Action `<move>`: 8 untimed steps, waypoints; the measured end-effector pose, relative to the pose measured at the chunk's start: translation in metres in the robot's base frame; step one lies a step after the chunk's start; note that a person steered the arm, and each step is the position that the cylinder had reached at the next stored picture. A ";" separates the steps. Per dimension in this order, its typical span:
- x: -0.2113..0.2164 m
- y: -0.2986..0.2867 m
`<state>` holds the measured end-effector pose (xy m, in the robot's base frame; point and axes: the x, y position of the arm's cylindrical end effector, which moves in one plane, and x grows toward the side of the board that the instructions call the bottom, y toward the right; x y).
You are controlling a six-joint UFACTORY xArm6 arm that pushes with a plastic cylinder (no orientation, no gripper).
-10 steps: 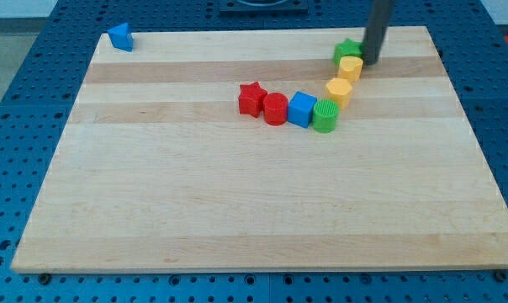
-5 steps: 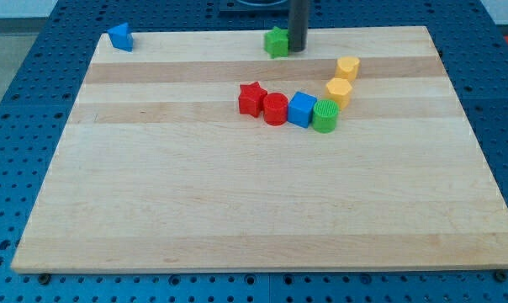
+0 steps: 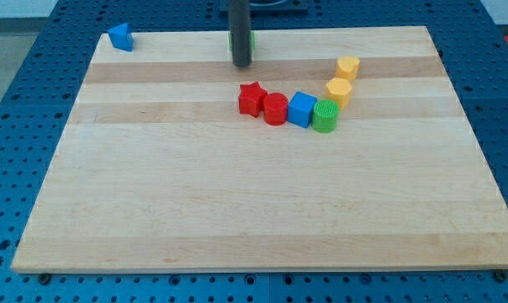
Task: Move the green star to the top center
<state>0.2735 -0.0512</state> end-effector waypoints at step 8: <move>-0.006 -0.004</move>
<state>0.2675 -0.0551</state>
